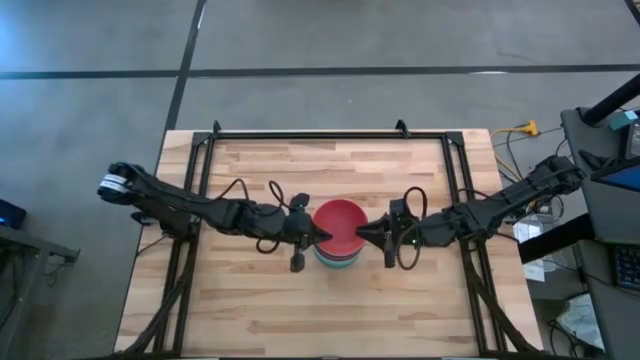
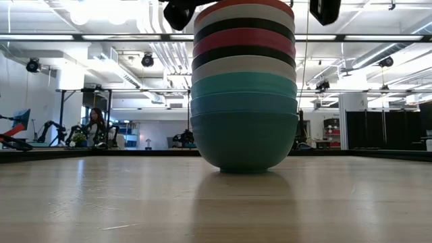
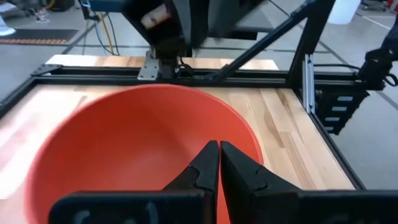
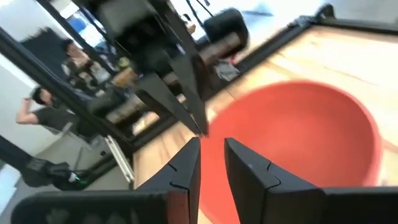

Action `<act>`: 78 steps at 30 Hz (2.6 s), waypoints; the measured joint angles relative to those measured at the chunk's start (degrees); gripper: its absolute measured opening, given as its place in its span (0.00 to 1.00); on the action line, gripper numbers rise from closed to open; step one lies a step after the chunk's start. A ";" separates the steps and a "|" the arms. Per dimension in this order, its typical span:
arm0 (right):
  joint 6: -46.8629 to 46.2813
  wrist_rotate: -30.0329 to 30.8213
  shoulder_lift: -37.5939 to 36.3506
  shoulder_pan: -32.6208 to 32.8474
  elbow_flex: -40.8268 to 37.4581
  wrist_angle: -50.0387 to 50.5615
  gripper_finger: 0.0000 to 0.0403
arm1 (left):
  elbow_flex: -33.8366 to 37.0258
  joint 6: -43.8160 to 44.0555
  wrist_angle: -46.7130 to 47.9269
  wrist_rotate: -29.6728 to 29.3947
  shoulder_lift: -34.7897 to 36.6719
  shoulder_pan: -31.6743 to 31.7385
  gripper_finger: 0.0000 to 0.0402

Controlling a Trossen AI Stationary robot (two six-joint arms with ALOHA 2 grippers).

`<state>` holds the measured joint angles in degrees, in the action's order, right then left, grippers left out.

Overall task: Nest bowls inside each other
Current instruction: Stack the orange bowl on top of the white bowl, then return to Home Position

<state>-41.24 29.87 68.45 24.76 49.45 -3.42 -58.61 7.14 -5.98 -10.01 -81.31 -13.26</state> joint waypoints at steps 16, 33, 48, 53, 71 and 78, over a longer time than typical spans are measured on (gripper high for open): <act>-7.14 0.23 0.00 -3.12 -0.52 12.99 0.17 | 3.49 0.19 0.28 -1.25 0.85 0.38 0.00; -10.46 0.13 -0.02 -3.70 -0.61 16.15 0.16 | 5.38 2.58 -4.23 -3.88 0.93 0.52 0.00; -1.62 -0.35 -3.50 -3.70 -0.39 4.83 0.14 | 2.89 -3.03 -7.71 -6.25 5.99 0.89 0.00; 7.83 -10.06 -2.60 -4.42 -0.30 -12.31 0.13 | 2.93 -3.12 -15.75 -6.54 8.94 1.81 0.00; 25.24 -36.79 -12.26 -33.09 -0.31 -55.60 0.02 | -2.77 -13.33 -38.96 0.53 17.99 12.94 0.00; 28.87 -36.46 -35.74 -39.65 -0.19 -28.36 0.02 | -0.14 -18.03 -22.19 -2.26 36.58 14.49 0.00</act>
<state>-12.37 -6.59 32.70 -14.90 49.26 -31.78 -58.75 -10.90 -28.16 -12.27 -44.73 1.23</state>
